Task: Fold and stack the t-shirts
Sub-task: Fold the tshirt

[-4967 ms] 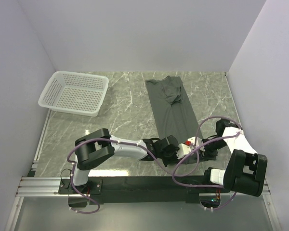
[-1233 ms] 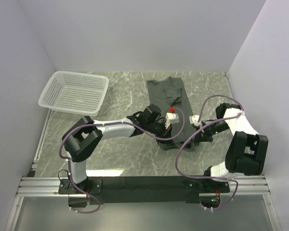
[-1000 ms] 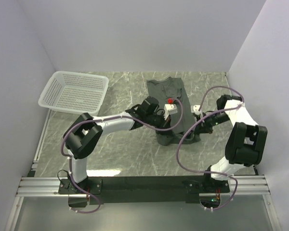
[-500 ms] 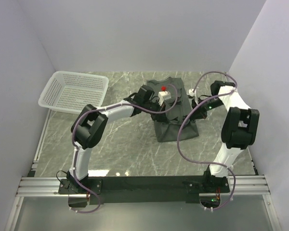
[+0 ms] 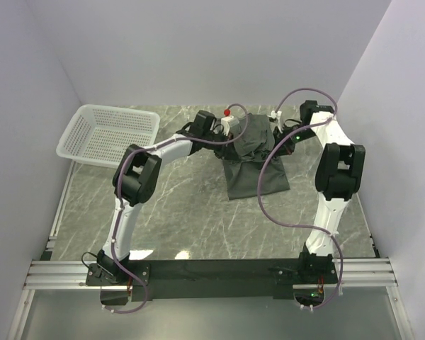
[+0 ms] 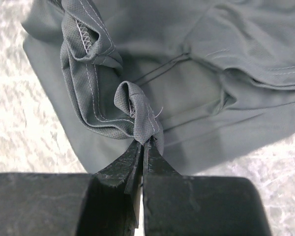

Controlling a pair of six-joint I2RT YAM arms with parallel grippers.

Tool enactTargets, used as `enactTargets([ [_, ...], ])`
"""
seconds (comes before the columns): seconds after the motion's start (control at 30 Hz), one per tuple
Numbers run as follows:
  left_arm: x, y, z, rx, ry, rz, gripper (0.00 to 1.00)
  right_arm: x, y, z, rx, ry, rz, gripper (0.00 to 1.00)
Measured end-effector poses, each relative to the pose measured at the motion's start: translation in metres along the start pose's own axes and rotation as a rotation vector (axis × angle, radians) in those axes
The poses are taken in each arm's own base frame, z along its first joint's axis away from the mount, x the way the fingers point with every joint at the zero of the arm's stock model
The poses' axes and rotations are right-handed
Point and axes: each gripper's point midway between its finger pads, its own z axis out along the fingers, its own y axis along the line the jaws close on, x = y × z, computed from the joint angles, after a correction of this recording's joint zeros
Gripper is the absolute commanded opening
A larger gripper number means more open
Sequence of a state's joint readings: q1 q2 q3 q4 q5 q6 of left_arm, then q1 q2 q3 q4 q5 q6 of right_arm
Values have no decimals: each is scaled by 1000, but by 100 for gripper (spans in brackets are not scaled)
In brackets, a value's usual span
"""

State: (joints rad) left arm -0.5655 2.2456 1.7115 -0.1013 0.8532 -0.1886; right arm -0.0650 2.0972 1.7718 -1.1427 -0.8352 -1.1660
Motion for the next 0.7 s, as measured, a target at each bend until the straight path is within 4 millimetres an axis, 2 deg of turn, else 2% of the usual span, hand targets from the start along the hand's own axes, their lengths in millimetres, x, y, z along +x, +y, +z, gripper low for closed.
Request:
enactTargets([
  [0.27,3,30,-3,-32,-12,-97,1,-5,-19,12,35,-5,94,0],
  [0.57,-22,39,4,-29,-53,-76,1,-10,-35,12,81,-10,133,0],
  [0.7,-20,44,8,-31,-49,-84,1,-8,-37,15,82,-4,153,0],
])
